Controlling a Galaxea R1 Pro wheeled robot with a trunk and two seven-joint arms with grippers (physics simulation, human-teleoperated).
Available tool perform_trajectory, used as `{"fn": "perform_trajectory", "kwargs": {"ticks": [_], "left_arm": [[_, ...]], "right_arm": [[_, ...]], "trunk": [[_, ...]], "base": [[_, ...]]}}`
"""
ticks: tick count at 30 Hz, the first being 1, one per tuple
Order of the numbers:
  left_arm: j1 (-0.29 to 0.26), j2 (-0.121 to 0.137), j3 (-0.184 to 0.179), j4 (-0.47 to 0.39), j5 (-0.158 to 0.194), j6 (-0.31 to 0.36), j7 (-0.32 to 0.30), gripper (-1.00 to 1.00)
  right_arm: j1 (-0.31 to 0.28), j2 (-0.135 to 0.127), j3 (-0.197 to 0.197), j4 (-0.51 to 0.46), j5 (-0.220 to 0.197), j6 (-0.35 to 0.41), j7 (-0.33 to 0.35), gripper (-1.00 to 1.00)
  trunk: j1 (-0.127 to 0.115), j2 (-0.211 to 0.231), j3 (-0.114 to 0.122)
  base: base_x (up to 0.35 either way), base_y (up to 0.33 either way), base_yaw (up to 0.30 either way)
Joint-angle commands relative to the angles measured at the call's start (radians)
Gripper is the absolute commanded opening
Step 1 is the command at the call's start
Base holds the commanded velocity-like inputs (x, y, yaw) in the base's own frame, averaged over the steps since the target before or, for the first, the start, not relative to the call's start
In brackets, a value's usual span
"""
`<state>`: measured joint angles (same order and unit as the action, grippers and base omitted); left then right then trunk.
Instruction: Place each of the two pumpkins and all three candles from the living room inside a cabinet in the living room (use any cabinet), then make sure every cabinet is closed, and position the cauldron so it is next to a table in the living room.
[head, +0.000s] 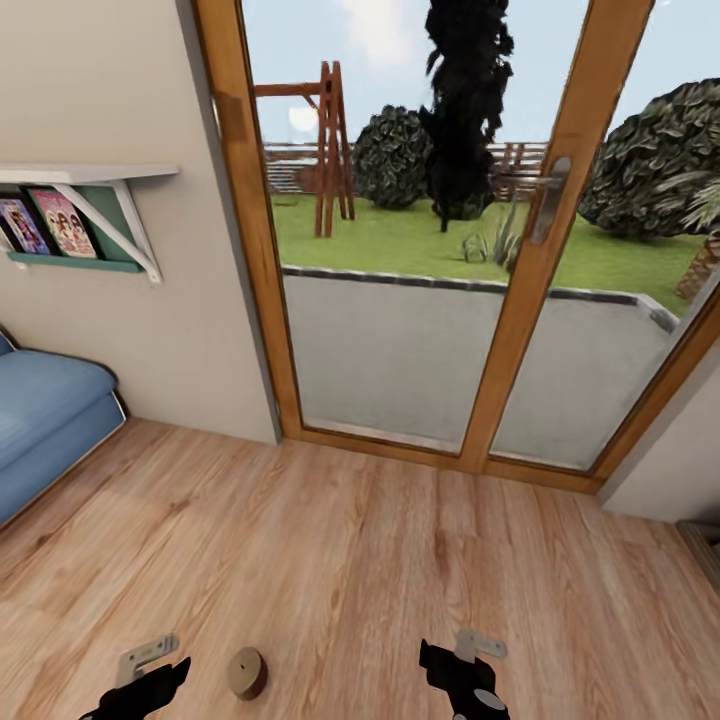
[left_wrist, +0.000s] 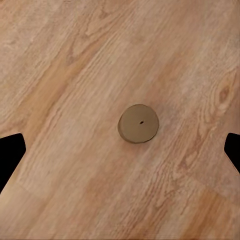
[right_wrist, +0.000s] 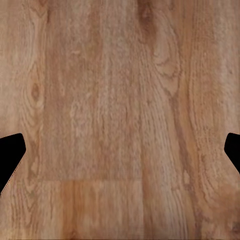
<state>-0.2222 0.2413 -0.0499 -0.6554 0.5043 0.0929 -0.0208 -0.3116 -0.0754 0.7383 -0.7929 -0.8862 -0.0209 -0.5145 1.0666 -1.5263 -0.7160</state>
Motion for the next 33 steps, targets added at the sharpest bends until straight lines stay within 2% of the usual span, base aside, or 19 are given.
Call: {"fn": "perform_trajectory", "kwargs": {"ticks": [1, 16, 28, 30, 33], "left_arm": [[0.0, 0.001, -0.003, -0.001, 0.01, 0.004, 0.0, 1.0], [0.0, -0.001, -0.002, -0.001, 0.009, 0.004, 0.001, 1.0], [0.0, -0.001, -0.005, -0.002, 0.01, 0.0, -0.001, 1.0], [0.0, -0.001, -0.006, -0.002, 0.01, 0.0, -0.001, 1.0], [0.0, -0.002, -0.02, -0.003, 0.01, 0.001, -0.001, 1.0]], "right_arm": [[-0.001, -0.001, 0.006, -0.002, -0.008, -0.002, -0.007, 1.0], [-0.001, -0.001, 0.006, -0.002, -0.008, -0.002, -0.007, 1.0], [-0.001, -0.004, 0.007, -0.006, -0.007, -0.002, -0.006, 1.0], [-0.001, -0.004, 0.006, -0.012, -0.008, -0.001, -0.003, 1.0], [-0.001, -0.005, 0.004, -0.018, -0.008, -0.002, 0.044, 1.0]], "trunk": [[0.0, 0.0, -0.001], [0.0, 0.0, -0.001], [0.0, 0.0, -0.001], [0.008, -0.014, -0.007], [0.02, -0.035, -0.017]], "base": [[0.262, 0.0, 0.0], [0.226, -0.006, 0.0], [0.021, -0.004, 0.0], [0.0, 0.0, 0.0], [0.0, 0.0, 0.0]]}}
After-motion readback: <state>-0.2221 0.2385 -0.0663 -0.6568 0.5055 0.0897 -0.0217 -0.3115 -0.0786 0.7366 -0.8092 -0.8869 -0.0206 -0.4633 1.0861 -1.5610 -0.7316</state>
